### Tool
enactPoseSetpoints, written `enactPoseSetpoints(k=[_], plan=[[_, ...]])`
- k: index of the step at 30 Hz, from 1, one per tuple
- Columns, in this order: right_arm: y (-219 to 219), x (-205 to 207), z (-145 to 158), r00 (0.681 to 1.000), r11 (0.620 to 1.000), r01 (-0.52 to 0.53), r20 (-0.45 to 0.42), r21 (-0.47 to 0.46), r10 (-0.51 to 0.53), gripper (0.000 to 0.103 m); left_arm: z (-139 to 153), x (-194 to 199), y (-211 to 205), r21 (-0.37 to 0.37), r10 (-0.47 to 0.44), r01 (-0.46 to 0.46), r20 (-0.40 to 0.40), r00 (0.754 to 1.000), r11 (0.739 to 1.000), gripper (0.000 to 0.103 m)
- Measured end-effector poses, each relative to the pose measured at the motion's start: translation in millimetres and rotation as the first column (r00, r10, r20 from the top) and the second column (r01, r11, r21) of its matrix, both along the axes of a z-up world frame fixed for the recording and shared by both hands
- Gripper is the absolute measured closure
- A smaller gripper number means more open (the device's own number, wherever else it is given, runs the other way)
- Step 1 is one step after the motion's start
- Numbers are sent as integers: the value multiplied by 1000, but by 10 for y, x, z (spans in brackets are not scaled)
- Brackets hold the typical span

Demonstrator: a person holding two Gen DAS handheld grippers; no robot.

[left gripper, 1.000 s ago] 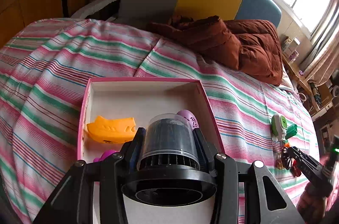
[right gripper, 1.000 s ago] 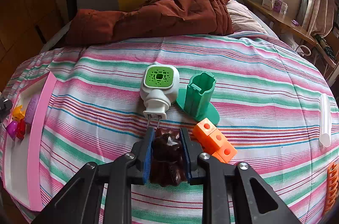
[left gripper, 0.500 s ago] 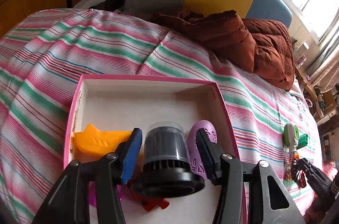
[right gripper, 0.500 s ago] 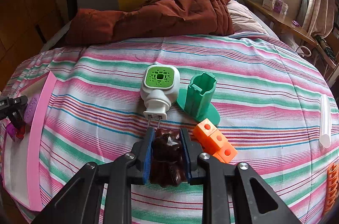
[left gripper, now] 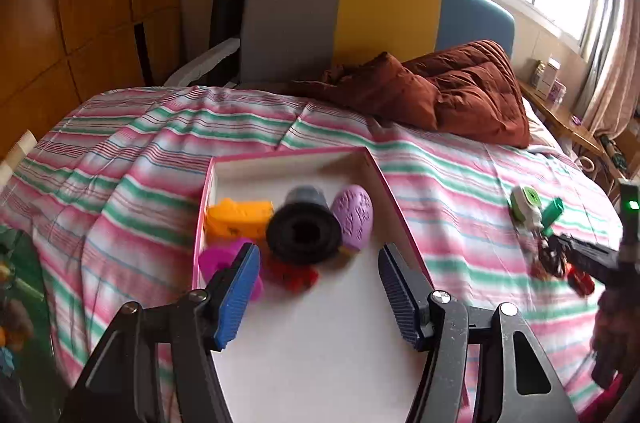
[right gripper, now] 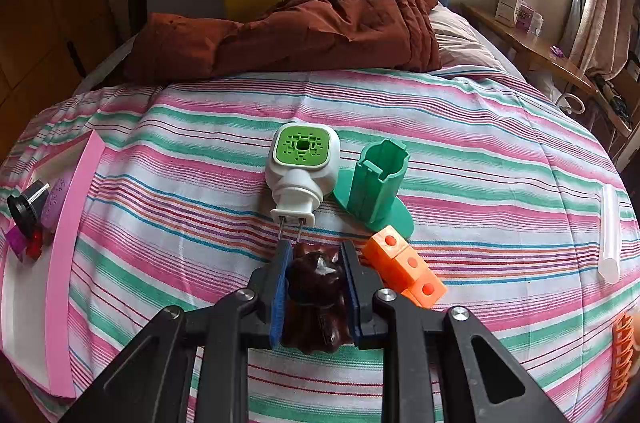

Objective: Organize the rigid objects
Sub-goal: 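Lower the black cylinder into the tray and open the left tool, then carry the brown knob into the tray and open the right tool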

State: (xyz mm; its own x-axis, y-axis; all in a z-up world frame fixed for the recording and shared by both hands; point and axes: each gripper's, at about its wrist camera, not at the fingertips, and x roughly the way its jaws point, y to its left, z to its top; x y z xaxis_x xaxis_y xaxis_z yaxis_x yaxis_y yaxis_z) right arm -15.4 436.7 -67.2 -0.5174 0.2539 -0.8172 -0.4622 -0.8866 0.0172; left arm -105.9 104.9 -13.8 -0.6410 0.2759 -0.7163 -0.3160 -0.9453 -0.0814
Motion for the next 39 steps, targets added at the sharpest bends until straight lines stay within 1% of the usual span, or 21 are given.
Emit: enactPoseSetpoints(k=[2,6,11,15,18,21,25,28,31,34,39], plan=[[-5,1,5,1000,1000,-1,-1,0,1,80,-10,159,-1,-10,8,-8,-4,1000,1000,40],[-43,-1,14,1000,1000,-20,-8,-6,19,80,-13,410,36,-62,-10,7,-35,999,998,40],[-169,-35,21,997,997,-78,-19,-8,78,80,-54,578,1,-77,-13,11,-30,999,997,40],[-279,-59,19,992,992,-126,-22,-6,125,80,-83,627,-63,-77,3,-5,-20,1000,997,40],[-295,-65,16,991,992,-130,-24,0,130,80,-93,643,-121,-65,8,-9,-13,1000,998,40],[-267,-43,17,993,993,-113,-34,-19,112,80,-96,665,-183,-48,14,-15,-5,1000,999,40],[-307,-6,42,994,993,-109,-31,-42,108,80,-99,703,-247,-46,11,-12,-15,1000,999,40],[-401,46,128,991,989,-118,-66,-84,113,80,-109,704,-314,-33,18,-19,-8,1000,999,40],[-589,60,260,983,981,-161,-109,-107,149,80,-126,703,-366,-30,26,-26,-6,1000,999,40],[-847,19,374,967,967,-227,-141,-115,210,80,-148,706,-423,-20,37,-37,3,999,999,40],[-1331,-97,503,929,929,-349,-178,-120,326,80,-164,710,-535,-8,64,-64,1,998,998,40]])
